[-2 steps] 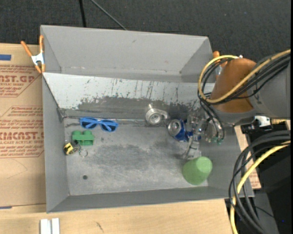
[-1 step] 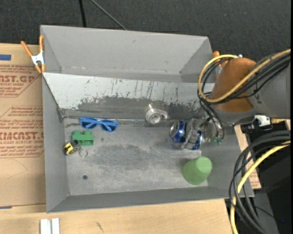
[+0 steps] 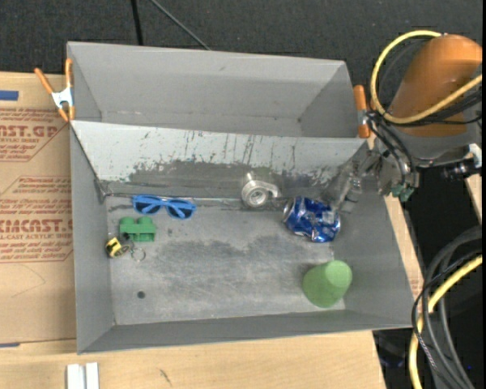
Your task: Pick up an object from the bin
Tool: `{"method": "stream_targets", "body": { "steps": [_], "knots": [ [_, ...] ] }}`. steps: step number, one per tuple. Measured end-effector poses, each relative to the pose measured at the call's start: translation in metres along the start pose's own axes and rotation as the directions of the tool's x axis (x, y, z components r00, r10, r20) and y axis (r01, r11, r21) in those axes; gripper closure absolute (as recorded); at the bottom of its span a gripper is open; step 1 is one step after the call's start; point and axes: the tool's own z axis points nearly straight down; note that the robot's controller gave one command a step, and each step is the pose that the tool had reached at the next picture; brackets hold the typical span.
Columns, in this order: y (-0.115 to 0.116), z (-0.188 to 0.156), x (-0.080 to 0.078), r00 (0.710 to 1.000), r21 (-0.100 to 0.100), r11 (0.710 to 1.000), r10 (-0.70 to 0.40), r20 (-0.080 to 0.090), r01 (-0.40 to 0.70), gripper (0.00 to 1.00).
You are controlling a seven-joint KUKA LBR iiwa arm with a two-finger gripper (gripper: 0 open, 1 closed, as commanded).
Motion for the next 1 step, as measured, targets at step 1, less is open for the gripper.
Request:
{"method": "stream_targets", "body": {
  "steps": [1],
  "knots": [
    [0.0001, 0.0053, 0.002, 1.0, 0.0, 1.0, 0.0, -0.009, 0.0, 0.0]
  ]
}}
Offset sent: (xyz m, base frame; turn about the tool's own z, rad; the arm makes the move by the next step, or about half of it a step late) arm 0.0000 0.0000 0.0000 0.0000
